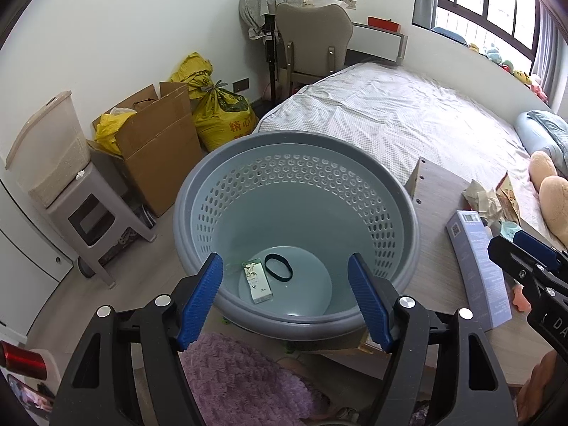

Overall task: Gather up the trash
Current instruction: 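Return both grippers from the basket to the table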

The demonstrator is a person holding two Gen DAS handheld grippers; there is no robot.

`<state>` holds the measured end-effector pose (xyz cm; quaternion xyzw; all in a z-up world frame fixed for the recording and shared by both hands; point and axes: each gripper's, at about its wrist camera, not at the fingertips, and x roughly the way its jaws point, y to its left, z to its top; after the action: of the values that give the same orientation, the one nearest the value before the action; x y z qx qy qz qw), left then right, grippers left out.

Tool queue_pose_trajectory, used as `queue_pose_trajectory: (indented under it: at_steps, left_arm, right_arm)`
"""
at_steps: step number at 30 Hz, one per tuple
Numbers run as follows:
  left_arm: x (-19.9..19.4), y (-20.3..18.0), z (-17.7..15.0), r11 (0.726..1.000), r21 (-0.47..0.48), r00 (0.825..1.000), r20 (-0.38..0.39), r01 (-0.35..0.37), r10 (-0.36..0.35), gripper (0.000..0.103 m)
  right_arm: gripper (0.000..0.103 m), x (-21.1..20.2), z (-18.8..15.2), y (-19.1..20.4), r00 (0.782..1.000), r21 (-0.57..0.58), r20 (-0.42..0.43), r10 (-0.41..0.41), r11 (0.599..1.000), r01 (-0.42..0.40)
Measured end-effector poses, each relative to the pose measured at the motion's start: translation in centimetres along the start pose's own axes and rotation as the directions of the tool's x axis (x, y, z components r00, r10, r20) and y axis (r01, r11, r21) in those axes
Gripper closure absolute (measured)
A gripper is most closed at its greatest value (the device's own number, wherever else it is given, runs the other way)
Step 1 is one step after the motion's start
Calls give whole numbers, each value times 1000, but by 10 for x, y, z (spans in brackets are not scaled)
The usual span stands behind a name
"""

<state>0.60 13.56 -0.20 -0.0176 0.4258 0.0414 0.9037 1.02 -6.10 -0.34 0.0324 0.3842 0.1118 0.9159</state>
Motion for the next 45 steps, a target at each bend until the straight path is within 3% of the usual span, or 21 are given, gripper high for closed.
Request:
queue_pose_trajectory:
  at_steps: [17, 29, 36, 45]
  left_arm:
    - [-12, -52, -15, 994, 79, 998, -3, 70, -70, 33]
    - [-10, -106, -27, 975, 173, 990, -33, 137, -134, 33]
    - [-8, -130, -34, 965, 213, 988, -51, 152, -144, 33]
    - [1, -142, -33, 961, 236, 989, -72, 146, -132, 33]
  right_arm:
    - [40, -33, -30, -52, 996, 82, 12, -89, 993, 88]
    - [40, -58, -64, -113, 982, 188, -16, -190, 964, 189]
    - [40, -56, -82, -139, 977, 246, -49, -210, 945, 215]
    - [40, -36, -87, -139, 979, 247, -66, -195, 947, 206]
